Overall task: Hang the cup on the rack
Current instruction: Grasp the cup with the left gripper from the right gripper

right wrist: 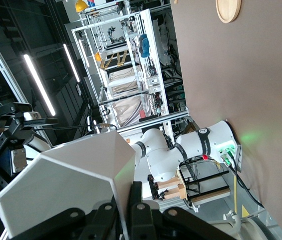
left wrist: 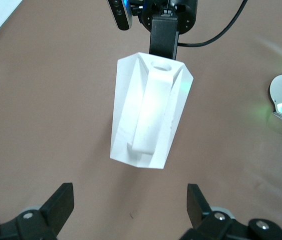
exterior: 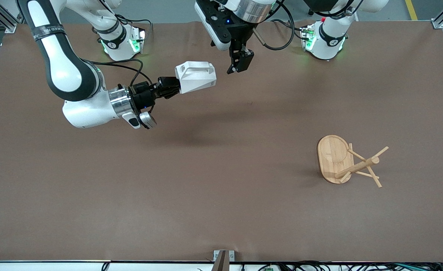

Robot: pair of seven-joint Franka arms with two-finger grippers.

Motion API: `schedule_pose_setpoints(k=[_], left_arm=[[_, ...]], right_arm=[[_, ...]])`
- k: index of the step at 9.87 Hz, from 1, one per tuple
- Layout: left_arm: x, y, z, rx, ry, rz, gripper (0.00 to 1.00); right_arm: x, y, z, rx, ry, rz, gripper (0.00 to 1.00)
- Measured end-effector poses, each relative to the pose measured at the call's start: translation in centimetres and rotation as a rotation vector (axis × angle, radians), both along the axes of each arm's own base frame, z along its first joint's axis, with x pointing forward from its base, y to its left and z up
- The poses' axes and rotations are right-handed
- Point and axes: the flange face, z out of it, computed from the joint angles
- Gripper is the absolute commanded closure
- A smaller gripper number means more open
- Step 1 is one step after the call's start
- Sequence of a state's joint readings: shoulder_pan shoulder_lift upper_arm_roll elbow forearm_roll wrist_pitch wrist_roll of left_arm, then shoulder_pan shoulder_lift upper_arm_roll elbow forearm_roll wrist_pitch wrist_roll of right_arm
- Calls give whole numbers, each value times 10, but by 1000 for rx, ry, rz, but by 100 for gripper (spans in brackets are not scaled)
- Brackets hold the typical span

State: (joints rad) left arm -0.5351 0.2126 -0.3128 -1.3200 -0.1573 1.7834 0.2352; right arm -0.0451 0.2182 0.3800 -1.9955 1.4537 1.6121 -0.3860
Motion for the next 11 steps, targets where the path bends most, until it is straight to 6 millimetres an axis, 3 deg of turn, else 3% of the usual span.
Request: schedule_pose_setpoints(k=[5, 7, 11], left_arm=[[-21, -34, -15, 49, -70, -64, 0], [-19, -45, -27, 62, -109, -76, 0], [-13, -47, -39, 72, -101, -76, 2]], right_arm=[[-3, 3, -2, 0, 7, 7, 99], [-4, 4, -2, 1, 6, 8, 99], [-4, 4, -1, 1, 4, 8, 99]])
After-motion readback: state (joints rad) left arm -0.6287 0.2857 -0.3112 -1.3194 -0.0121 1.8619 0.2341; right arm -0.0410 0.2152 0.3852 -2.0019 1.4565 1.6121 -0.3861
